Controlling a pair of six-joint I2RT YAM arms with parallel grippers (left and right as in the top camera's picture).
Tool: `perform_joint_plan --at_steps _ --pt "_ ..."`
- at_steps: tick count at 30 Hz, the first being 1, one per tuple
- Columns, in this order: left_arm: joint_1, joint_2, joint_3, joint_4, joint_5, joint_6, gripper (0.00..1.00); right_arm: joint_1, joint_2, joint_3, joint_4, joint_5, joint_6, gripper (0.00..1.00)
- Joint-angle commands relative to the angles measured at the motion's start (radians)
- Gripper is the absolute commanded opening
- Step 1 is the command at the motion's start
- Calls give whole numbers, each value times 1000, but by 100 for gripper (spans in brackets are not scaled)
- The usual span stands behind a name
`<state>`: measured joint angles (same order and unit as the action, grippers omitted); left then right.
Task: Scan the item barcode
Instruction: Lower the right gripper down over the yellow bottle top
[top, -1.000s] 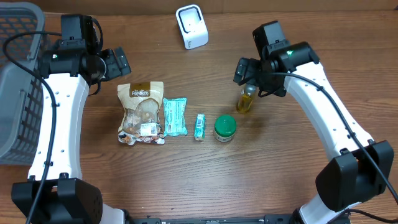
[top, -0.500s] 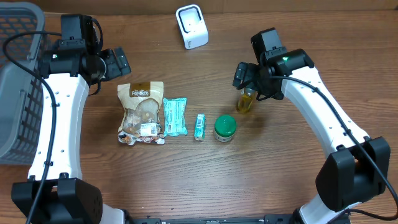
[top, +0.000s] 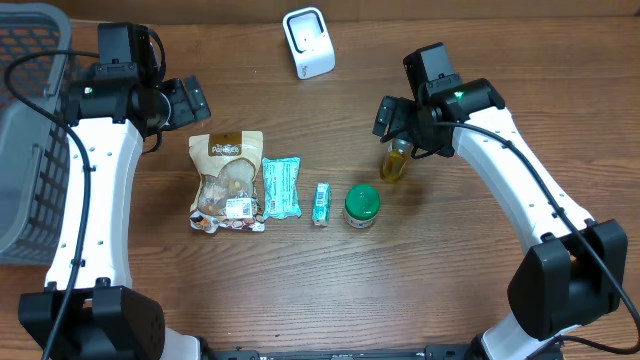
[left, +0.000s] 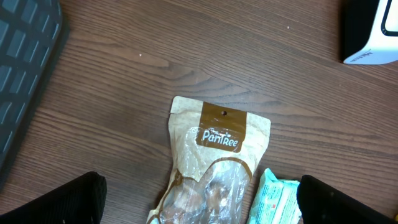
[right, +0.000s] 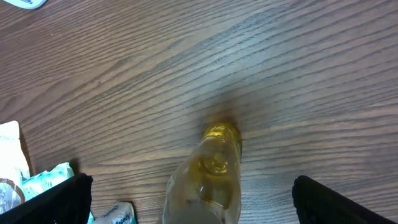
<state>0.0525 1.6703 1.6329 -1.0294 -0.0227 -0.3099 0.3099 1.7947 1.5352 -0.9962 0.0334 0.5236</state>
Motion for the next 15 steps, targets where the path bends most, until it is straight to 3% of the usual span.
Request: perform_joint_plan --at_steps 1,15 --pt "-7 -2 7 1 -7 8 100 3 0 -9 -2 7 0 100" --pt "-7 -2 7 1 -7 8 99 3 0 -9 -11 -1 0 100"
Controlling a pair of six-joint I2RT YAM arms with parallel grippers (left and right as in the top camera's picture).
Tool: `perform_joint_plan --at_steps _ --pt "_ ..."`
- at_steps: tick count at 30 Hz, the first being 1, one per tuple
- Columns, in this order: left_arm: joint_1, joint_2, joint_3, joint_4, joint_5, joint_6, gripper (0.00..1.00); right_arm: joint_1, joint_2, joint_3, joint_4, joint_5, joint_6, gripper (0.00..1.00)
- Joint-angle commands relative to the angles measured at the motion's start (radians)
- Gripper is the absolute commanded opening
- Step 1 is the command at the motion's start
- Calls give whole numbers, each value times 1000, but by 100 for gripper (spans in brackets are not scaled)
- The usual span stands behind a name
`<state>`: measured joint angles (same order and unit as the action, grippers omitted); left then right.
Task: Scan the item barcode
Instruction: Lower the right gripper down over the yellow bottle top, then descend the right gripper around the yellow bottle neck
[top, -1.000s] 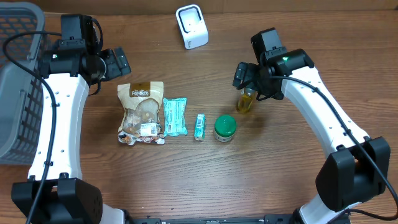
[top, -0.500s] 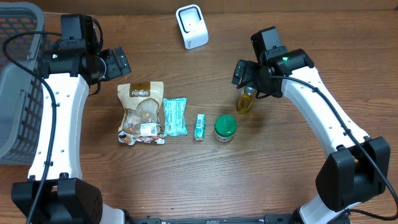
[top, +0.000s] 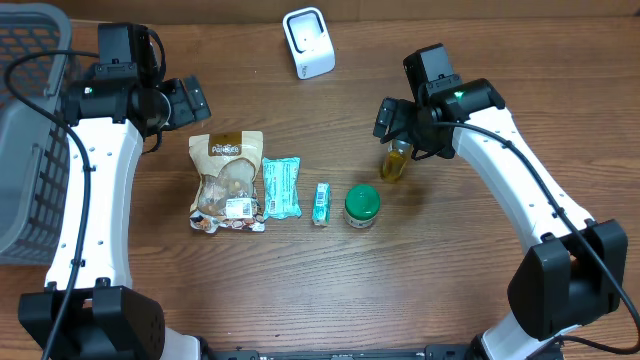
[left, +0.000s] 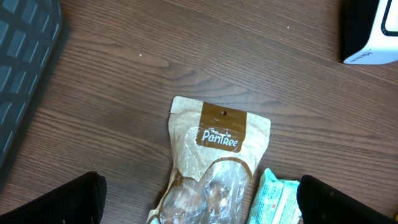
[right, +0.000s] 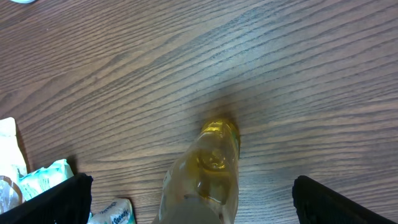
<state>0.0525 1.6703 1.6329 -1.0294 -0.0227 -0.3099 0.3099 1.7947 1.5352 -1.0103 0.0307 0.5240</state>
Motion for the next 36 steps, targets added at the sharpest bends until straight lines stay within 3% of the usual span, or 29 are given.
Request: perform_joint_plan --at_steps 1,18,27,36 --pt "-7 -2 7 1 -7 8 100 3 0 -9 3 2 0 100" --pt "-7 -2 7 1 -6 8 100 4 0 -9 -7 2 -8 100" --pt "-7 -2 7 1 -7 8 100 5 -1 -4 -27 3 -88 100" --pt "-7 -2 7 1 -7 8 100 27 -1 11 -45 70 25 100"
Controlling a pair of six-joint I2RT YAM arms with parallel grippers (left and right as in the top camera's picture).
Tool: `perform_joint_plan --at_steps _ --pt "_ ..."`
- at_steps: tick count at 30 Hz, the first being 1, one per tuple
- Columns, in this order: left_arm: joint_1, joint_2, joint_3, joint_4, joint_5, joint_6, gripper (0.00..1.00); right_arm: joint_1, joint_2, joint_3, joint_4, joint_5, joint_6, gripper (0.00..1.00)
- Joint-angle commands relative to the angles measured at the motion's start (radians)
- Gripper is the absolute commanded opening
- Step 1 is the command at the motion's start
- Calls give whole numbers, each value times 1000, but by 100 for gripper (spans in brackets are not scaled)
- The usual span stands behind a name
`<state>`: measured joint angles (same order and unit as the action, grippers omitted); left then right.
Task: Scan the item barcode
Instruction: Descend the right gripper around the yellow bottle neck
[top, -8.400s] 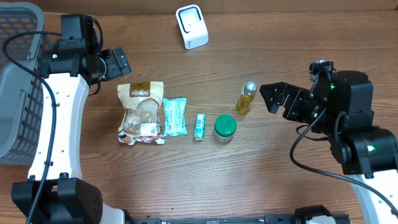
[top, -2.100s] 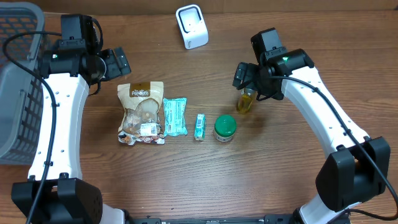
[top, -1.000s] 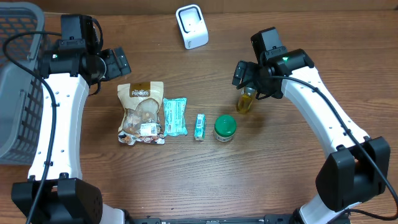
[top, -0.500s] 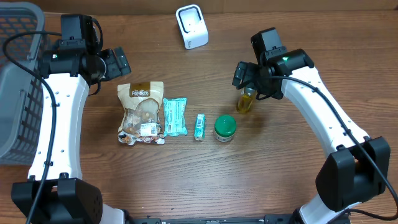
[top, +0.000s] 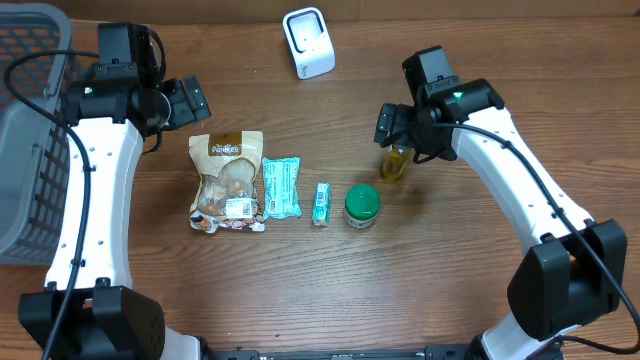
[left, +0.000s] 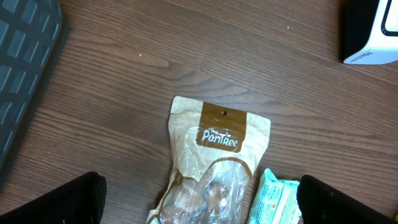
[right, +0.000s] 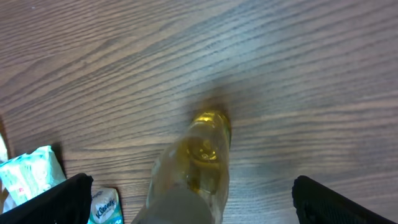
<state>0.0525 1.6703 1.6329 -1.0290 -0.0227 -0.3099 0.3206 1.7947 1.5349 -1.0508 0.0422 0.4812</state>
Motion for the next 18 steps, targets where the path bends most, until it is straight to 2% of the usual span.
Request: perform_joint_plan --at_steps 1,8,18 --pt "-7 -2 7 0 -7 8 100 19 0 11 -11 86 98 100" --pt "-7 -2 7 0 -7 8 100 24 0 10 -17 130 199 100" --pt "-7 -2 7 0 -7 8 100 108 1 9 -2 253 230 100"
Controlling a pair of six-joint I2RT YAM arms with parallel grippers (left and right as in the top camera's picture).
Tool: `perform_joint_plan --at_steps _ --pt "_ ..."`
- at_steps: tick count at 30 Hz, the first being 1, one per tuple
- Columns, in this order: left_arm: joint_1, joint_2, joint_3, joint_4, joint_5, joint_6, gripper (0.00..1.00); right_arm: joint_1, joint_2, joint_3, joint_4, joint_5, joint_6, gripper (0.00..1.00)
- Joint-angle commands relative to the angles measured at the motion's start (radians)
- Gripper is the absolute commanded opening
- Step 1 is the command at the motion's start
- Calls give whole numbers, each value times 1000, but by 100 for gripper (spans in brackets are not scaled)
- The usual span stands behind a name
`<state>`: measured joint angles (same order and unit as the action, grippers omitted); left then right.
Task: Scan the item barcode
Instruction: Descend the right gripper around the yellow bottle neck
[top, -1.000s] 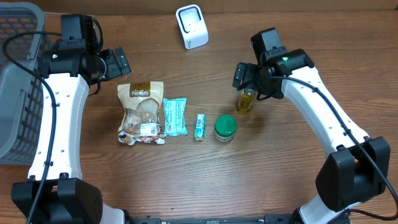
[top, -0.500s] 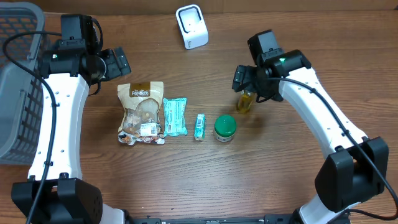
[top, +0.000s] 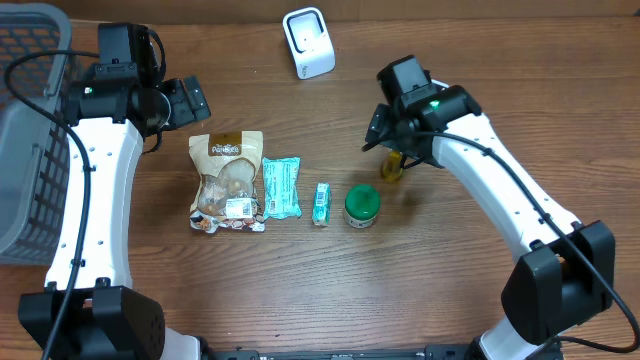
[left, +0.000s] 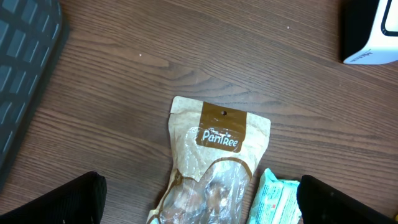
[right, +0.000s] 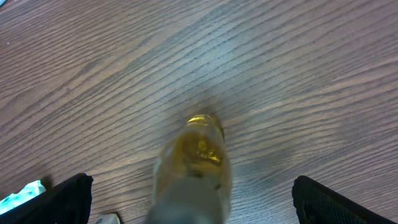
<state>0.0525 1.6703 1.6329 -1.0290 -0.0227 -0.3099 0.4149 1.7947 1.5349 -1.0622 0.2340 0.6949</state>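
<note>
A small bottle of yellow liquid (right: 200, 148) stands upright on the table, and in the overhead view the bottle (top: 393, 166) is partly hidden under my right gripper (top: 392, 140). In the right wrist view my right gripper (right: 194, 202) is open, its black fingers (right: 59, 200) wide on either side of the bottle and apart from it. The white barcode scanner (top: 308, 42) stands at the back centre. My left gripper (top: 186, 100) hangs open above the top of a PanTree snack pouch (left: 214, 158), holding nothing.
A row lies left of the bottle: the snack pouch (top: 228, 181), a teal tissue pack (top: 281, 187), a small teal pack (top: 321, 203) and a green-lidded jar (top: 361, 205). A grey basket (top: 25, 130) fills the left edge.
My right gripper has shifted left over the bottle, which now looks larger and blurrier between the open fingers. The left arm and all items have not moved.
My right gripper stood open just behind the upright bottle at each earlier moment, creeping closer each time. Now it is over the bottle with the fingers on both sides. The left gripper has stayed open above the snack pouch throughout.
</note>
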Motion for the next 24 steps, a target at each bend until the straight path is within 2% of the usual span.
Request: perform_joint_plan --at_steps 1,6,10,12,20,22,24 --pt "-7 -2 7 0 -6 8 100 17 3 8 19 61 16 100" --pt "-7 -2 7 0 -6 8 100 17 3 -14 29 61 16 100" --pt "-7 -2 7 0 -6 8 100 17 3 -52 71 61 15 88" --pt "-7 -2 7 0 -7 8 99 17 3 -52 75 61 15 76" --pt "-7 -2 7 0 -7 8 100 17 4 -114 125 61 12 72" --pt "-7 -2 7 0 -7 8 99 17 4 -122 129 62 11 68" --pt "-7 -2 7 0 -7 8 100 16 4 -122 138 61 -20 57"
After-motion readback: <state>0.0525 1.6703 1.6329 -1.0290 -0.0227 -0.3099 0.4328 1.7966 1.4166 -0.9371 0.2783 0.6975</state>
